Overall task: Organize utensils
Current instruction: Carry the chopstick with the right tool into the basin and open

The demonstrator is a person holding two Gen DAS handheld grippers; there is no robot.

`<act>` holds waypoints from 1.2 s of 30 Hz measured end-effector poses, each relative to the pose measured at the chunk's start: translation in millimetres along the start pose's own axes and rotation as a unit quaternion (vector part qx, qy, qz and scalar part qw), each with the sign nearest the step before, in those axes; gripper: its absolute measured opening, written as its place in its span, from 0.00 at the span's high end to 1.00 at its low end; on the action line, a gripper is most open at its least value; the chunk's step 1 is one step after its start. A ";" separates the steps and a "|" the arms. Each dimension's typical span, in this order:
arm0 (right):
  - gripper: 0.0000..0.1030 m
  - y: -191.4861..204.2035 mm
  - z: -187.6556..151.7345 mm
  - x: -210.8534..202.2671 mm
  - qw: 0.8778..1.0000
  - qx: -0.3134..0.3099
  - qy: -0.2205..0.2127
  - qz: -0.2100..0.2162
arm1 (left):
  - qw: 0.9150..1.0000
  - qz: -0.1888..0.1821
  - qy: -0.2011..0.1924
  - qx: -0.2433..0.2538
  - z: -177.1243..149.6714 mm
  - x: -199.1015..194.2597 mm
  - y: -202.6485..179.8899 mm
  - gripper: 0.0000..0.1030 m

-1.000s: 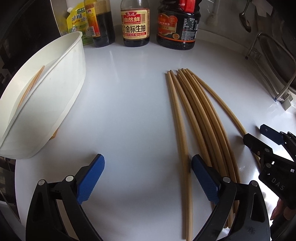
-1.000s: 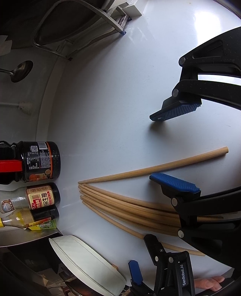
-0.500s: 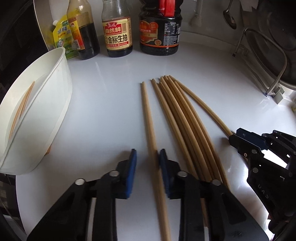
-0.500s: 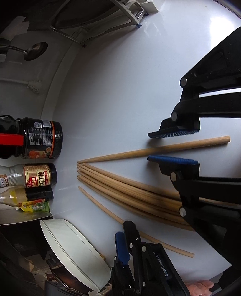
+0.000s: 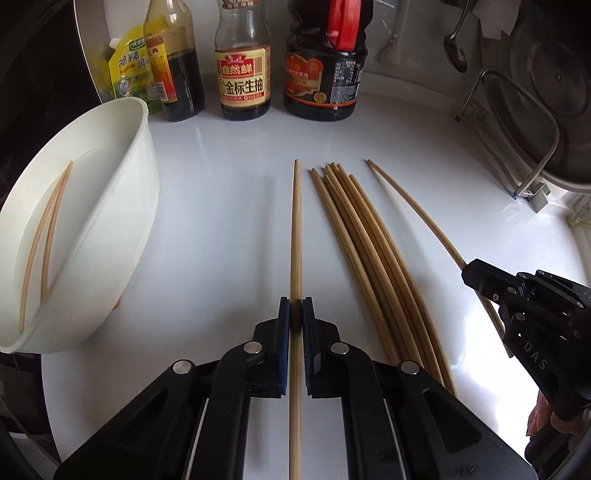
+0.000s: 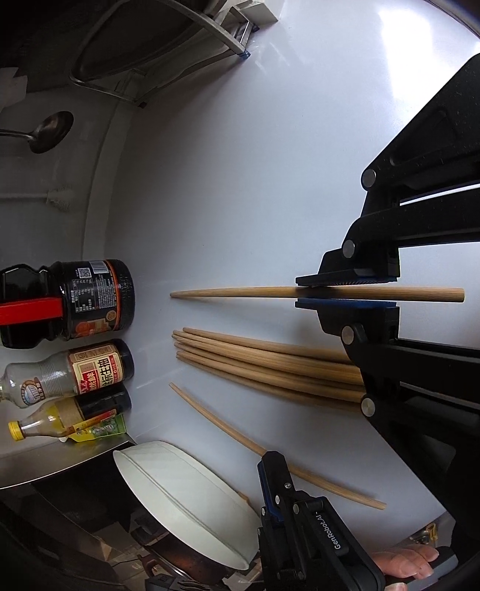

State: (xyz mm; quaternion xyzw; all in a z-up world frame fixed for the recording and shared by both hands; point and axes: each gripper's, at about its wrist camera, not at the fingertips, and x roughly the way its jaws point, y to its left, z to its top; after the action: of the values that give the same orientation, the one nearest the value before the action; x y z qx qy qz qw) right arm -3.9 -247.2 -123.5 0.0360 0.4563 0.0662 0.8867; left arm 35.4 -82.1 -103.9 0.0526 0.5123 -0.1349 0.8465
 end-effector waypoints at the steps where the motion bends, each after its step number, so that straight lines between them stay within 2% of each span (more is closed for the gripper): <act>1: 0.94 2.3 3.0 -4.7 1.000 0.004 -0.003 -0.001 | 1.000 -0.002 -0.004 0.000 2.5 -6.0 3.2 0.93; 8: 0.94 38.2 36.1 -36.0 0.999 0.014 -0.036 0.013 | 0.999 -0.007 -0.038 -0.005 26.5 -50.2 40.3 0.93; 17: 0.94 112.0 96.6 -61.5 0.994 -0.019 -0.097 0.043 | 0.996 0.006 -0.083 -0.020 57.0 -95.1 116.3 0.93; 21: 0.94 145.8 120.2 -60.5 0.992 -0.033 -0.109 0.063 | 0.995 0.016 -0.090 -0.032 62.5 -103.6 151.6 0.93; 29: 0.94 220.7 140.2 -19.0 0.990 -0.070 -0.083 0.090 | 0.996 0.041 -0.060 -0.056 65.7 -85.5 219.8 0.93; 36: 0.94 263.1 158.6 30.2 0.992 -0.082 -0.046 0.086 | 0.996 0.039 -0.021 -0.072 65.9 -48.9 252.0 0.93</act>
State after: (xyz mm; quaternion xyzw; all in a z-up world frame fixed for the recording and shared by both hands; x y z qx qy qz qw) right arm 120.3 16.9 -23.1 0.0055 0.4037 0.1773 0.8975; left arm 141.3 152.9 -42.2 0.0086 0.5001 -0.0658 0.8634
